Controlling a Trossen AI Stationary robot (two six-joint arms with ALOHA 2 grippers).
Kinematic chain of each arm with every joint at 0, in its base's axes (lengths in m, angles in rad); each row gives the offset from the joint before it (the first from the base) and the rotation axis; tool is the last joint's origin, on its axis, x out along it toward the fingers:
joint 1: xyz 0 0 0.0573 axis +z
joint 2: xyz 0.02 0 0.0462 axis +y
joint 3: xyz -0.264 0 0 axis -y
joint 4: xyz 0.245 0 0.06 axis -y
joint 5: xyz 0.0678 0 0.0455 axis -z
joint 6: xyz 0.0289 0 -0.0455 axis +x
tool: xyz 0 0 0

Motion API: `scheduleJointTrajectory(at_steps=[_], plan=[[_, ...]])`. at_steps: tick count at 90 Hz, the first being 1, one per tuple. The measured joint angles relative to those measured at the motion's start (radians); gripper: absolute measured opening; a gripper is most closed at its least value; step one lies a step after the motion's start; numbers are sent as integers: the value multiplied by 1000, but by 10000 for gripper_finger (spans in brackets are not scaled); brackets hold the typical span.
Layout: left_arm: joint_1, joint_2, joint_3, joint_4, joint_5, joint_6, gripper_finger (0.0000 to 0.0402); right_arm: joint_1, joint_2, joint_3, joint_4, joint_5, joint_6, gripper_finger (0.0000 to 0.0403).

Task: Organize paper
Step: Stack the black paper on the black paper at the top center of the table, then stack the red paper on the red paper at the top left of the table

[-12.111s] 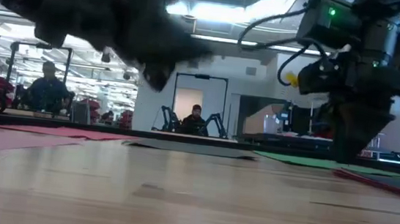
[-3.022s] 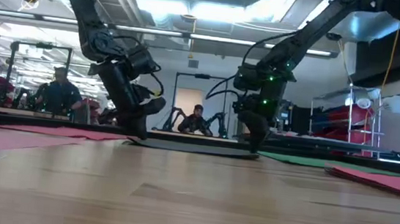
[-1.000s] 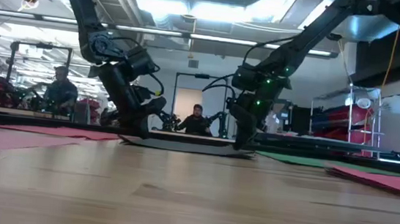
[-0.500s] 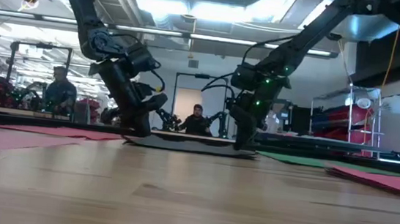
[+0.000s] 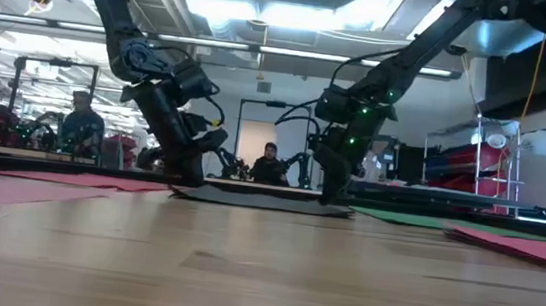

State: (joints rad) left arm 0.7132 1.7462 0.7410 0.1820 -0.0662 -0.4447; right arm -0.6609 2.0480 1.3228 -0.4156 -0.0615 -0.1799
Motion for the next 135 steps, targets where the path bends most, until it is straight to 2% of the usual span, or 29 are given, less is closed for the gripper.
scheduleJointTrajectory(at_steps=[15, 36, 58, 81, 108, 135], plan=[[0, -45, 0, -20, 0, 15, 0, 0, 0, 0, 0, 3, 0, 0], [-24, -170, 2, -109, -5, 42, 0, 0, 0, 0, 1, 5, 0, 0], [-158, -265, 2, -237, -65, 81, 0, -1, -10, 0, -8, 5, -1, 0], [-317, -357, 2, -245, -129, 60, 0, 0, -103, 0, -45, 28, 0, 0], [-520, -417, 2, -247, -176, 52, 0, 30, -271, 0, -229, 51, -26, 0], [-726, -417, 2, -249, -263, 13, 0, 212, -401, 1, -547, 41, -61, 0]])
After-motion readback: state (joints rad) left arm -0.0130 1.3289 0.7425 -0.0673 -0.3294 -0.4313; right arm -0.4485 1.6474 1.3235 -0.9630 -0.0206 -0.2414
